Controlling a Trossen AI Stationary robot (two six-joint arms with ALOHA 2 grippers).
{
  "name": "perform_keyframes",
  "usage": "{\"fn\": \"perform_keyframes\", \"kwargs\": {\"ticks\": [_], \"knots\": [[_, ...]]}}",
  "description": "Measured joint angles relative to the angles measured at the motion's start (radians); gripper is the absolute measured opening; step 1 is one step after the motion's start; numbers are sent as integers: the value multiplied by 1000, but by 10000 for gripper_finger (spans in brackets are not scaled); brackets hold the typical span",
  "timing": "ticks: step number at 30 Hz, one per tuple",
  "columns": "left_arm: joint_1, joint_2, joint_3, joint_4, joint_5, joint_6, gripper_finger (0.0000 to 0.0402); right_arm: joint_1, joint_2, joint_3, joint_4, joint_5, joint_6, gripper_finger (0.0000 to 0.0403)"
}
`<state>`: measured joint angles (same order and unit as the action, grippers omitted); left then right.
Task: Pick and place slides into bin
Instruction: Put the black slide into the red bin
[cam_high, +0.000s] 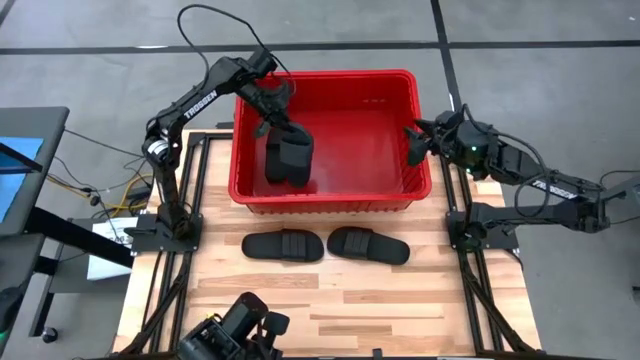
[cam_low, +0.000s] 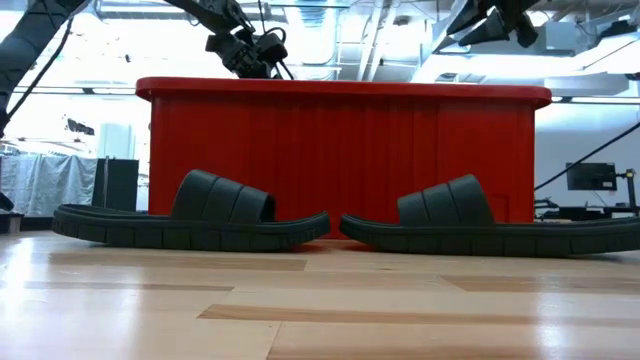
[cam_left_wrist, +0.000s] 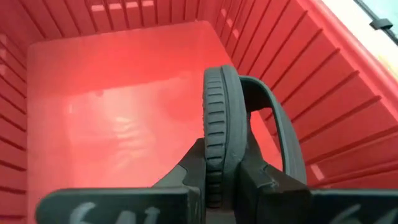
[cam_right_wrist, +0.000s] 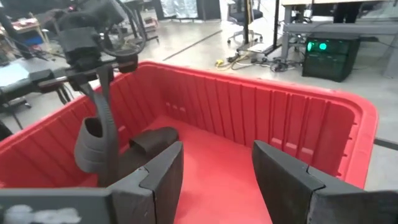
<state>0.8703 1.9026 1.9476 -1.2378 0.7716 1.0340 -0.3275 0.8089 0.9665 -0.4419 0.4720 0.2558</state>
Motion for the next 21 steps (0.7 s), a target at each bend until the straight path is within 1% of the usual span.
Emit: {"fn": "perform_keyframes", "kwargs": {"ticks": [4,15,21], "knots": [[-4,0,0,43,8,-1,26,-10,11,0,2,0,1,182],[-5,-1,0,52,2,0,26,-10,24,0,0,-1,1,182],[-6,-1,-18,93,-11,-48,26,-10,23,0,0,-1,5,182]]}}
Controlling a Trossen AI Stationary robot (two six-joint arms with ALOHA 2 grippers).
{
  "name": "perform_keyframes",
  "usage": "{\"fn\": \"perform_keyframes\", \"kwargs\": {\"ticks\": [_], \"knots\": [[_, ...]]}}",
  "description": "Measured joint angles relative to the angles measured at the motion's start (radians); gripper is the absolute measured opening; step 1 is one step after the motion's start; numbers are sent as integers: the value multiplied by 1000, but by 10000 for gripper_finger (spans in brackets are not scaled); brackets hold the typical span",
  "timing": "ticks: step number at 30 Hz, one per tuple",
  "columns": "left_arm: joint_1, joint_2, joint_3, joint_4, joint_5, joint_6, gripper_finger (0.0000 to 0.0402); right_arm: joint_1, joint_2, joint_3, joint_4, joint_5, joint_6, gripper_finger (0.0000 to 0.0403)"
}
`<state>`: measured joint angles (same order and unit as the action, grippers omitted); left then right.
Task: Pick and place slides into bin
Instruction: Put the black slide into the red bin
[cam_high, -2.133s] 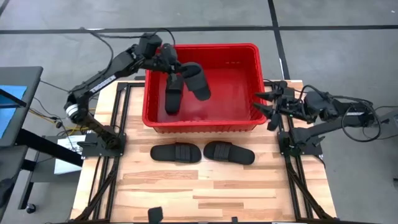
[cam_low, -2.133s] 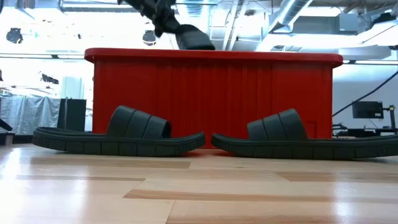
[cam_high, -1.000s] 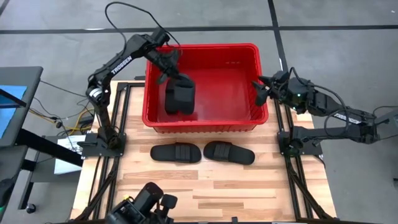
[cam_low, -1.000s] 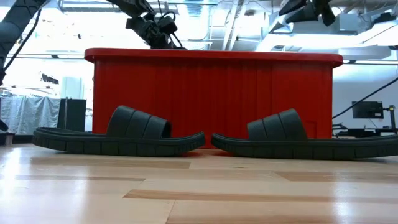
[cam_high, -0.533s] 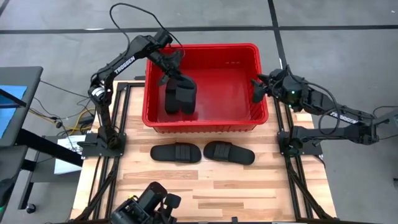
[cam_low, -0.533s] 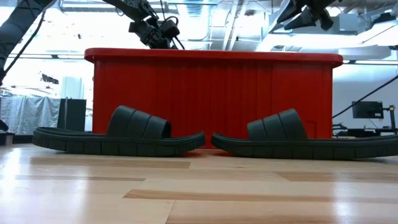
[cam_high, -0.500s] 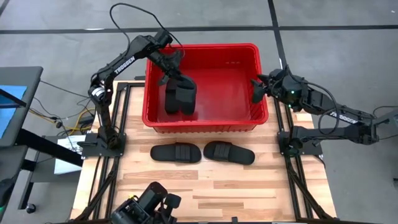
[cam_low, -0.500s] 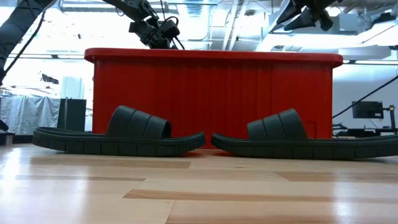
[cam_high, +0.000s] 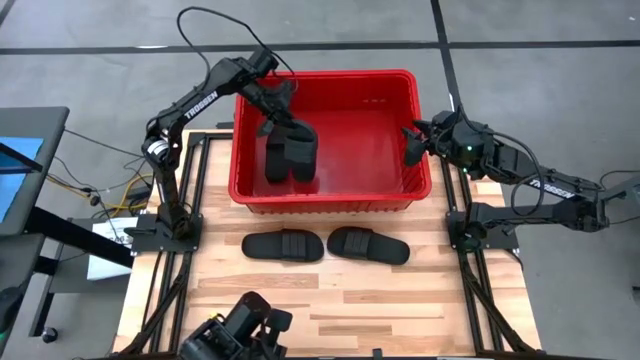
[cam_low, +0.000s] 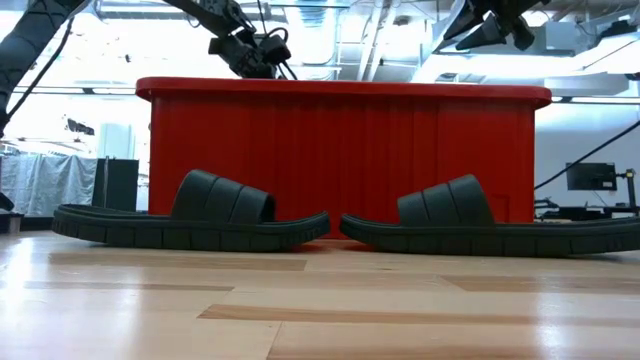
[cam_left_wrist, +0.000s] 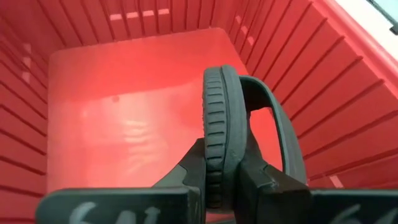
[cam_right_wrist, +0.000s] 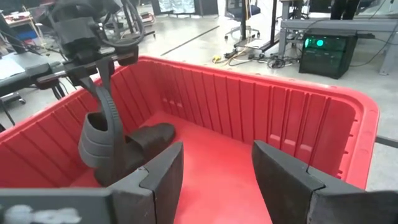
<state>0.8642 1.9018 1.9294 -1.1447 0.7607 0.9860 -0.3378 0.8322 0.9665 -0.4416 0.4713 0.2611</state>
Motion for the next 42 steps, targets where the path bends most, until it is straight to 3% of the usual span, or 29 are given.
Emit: {"fn": "perform_keyframes", "kwargs": {"ticks": [22,42], "knots": [[-13,-5,-126,167,-115,-53,26,11,0,0,0,-1,28,182],[-14,0,-39,0,-122,0,26,10,0,0,0,0,29,182]]}}
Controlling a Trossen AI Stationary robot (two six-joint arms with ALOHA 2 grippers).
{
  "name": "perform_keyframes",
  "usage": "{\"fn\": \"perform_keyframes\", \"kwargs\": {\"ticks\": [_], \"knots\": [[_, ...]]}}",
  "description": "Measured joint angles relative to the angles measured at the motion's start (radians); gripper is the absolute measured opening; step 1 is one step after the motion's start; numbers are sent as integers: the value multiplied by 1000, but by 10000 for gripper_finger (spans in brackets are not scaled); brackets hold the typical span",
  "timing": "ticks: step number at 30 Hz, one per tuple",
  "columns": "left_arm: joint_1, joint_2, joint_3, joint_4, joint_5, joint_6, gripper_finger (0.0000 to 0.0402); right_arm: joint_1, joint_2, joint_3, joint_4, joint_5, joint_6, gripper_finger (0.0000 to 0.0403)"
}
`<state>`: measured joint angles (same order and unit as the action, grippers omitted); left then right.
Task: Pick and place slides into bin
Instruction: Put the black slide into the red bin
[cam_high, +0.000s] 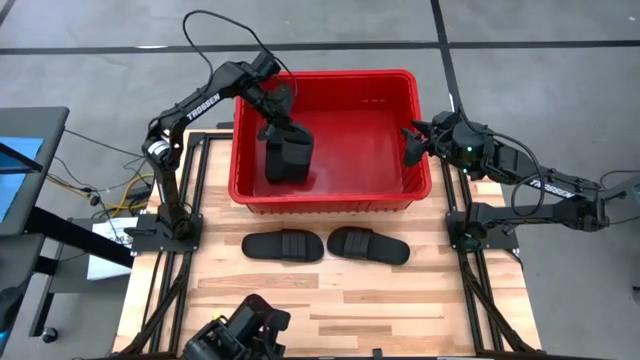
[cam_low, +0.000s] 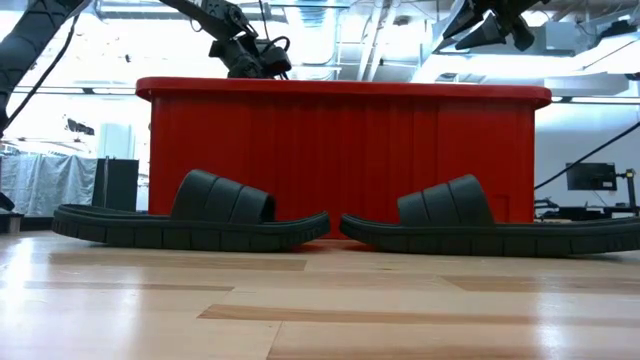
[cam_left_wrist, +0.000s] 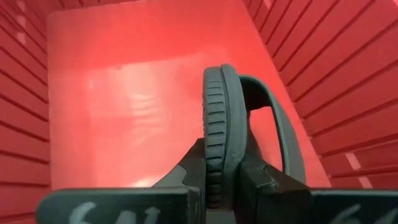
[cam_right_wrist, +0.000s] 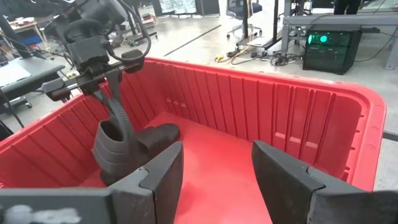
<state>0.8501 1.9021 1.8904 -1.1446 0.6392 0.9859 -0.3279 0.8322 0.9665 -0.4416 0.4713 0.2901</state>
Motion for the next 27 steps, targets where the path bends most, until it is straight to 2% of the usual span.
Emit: {"fn": "perform_keyframes", "kwargs": {"ticks": [15,27], "knots": [[-4,-1,-24,44,44,-2,26,0,0,0,0,0,0,182],[-7,-6,-106,163,-28,-32,26,0,0,0,0,0,0,182]]}}
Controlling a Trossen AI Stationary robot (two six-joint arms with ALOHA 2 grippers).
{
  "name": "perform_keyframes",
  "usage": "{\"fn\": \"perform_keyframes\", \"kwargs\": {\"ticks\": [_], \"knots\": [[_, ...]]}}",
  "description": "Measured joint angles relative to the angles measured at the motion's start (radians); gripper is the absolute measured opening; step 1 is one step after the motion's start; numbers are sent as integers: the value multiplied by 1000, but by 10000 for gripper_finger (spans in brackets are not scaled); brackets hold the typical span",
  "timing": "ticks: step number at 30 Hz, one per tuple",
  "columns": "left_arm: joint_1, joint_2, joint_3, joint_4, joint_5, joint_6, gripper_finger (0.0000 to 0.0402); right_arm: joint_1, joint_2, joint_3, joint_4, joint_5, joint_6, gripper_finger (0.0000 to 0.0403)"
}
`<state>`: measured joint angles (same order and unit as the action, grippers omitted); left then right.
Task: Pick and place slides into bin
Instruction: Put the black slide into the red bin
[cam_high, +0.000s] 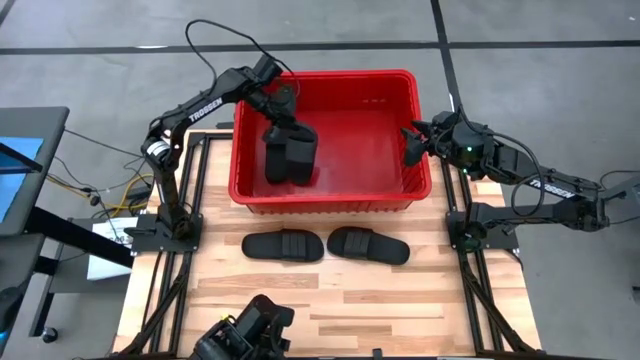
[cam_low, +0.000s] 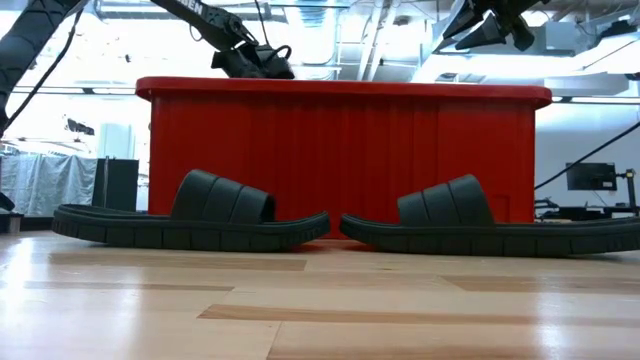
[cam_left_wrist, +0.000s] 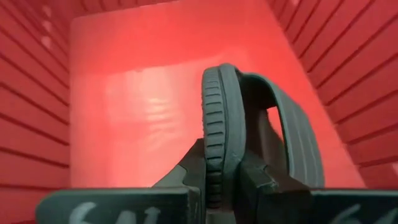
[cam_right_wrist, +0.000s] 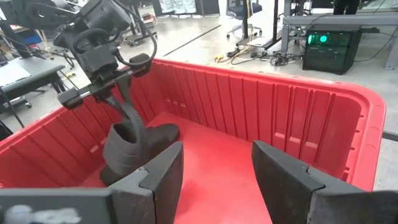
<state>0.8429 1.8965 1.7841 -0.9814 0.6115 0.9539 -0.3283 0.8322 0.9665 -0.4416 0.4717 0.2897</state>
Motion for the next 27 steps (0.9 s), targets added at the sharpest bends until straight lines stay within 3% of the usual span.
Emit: {"fn": "perform_keyframes", "kwargs": {"ticks": [8,15,27], "knots": [[-2,2,-2,34,-68,28,28,0,0,0,-2,0,0,182],[-2,3,-2,44,-86,46,73,0,0,0,-26,0,0,182],[-8,5,-4,84,-101,83,70,0,0,0,-30,0,0,182]]}}
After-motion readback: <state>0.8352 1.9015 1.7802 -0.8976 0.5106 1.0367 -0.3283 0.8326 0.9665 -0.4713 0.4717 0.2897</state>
